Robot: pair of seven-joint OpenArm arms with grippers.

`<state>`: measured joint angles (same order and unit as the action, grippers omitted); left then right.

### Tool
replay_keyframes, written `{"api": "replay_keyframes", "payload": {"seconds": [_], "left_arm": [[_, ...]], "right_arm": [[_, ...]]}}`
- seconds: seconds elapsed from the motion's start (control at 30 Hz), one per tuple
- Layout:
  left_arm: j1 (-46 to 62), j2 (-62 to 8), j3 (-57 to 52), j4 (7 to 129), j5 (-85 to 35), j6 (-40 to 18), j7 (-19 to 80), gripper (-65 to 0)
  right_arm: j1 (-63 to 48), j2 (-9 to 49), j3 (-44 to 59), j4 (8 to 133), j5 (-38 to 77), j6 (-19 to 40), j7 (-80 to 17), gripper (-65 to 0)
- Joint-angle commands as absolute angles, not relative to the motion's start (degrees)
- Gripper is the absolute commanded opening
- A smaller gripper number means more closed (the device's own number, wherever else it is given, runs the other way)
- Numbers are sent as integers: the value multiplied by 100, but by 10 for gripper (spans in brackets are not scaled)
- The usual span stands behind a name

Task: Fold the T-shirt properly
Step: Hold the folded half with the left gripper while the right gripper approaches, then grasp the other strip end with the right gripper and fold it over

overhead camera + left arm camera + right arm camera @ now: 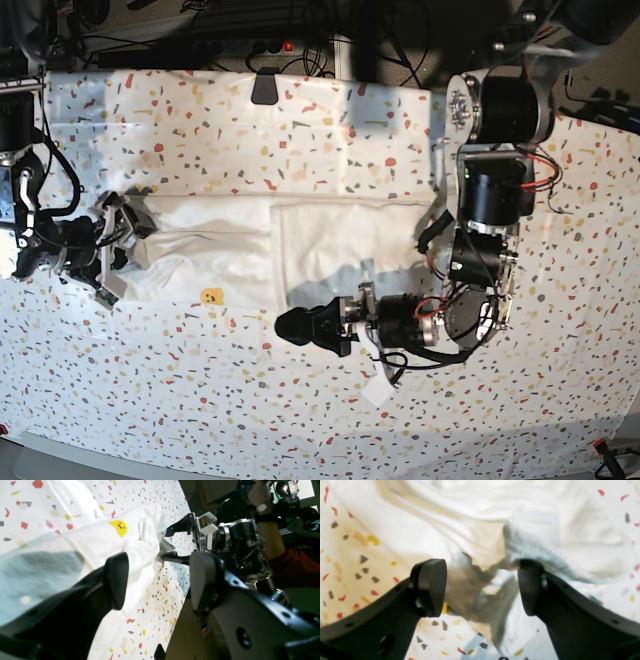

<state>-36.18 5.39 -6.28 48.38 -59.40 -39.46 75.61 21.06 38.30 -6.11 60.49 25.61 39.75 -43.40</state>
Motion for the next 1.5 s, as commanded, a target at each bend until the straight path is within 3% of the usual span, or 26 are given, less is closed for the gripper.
{"api": "replay_keyframes", "payload": {"seconds": [0.0,0.67,1.2,1.27,1.43,1.47], "left_arm": [[-3824,554,-628,4928,-6093,-4000,7522,-279],[-3824,554,-628,4928,-6095,-4000,7522,-279],[-3824,554,-628,4928,-6095,-4000,7524,-279],[-3824,554,-628,4928,-6095,-4000,7524,-279],[-3824,554,-628,4928,-6095,-4000,7524,-279],[-3824,554,-628,4928,-6095,-4000,7524,-279]], "right_arm": [[2255,3970,-558,6139,2598,4000,-4270,-235],[2252,3913,10,6075,2567,4000,-4018,-235],[2270,3424,10,5559,2403,4000,-3909,-236],[2270,3356,10,5559,2403,4000,-4023,-289],[2272,3251,10,5559,2405,4000,-4075,-650],[2272,3253,10,5559,2405,4000,-4075,-650]]}}
